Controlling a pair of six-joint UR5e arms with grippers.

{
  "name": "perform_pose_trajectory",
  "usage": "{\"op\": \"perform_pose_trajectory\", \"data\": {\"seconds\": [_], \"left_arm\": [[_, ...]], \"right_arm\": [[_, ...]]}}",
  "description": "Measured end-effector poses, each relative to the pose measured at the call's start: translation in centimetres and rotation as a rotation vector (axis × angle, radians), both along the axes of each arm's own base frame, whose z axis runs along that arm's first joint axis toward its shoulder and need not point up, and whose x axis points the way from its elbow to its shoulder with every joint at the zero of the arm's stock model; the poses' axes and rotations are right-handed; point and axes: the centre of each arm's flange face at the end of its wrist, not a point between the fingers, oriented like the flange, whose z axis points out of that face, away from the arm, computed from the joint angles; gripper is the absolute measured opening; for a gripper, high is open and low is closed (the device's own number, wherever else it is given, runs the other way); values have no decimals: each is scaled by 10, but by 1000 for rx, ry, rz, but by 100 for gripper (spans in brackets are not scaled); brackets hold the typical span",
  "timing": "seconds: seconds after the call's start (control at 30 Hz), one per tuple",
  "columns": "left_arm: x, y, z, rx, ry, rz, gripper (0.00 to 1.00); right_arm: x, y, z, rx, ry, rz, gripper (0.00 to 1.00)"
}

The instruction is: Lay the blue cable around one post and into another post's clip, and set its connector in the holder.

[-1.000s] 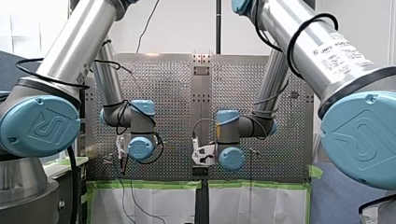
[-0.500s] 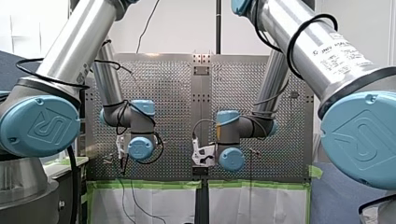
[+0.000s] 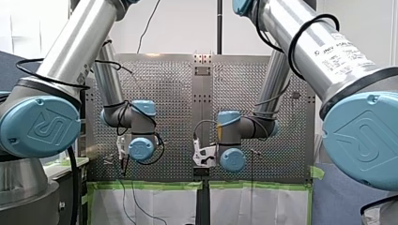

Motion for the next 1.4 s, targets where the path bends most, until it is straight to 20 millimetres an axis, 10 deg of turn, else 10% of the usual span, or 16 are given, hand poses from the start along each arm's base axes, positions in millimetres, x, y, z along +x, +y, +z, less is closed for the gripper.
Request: {"op": "perform_pose_trajectory", "data": {"seconds": [0.6,1.4], "left_arm": [[40,-12,62,-98,-83,3,0],[78,58,145,-237,-148,192,0]], "right_arm": [[13,-24,74,23,-148,-21,0],[49,-55,255,-126,-283,18,0]]}}
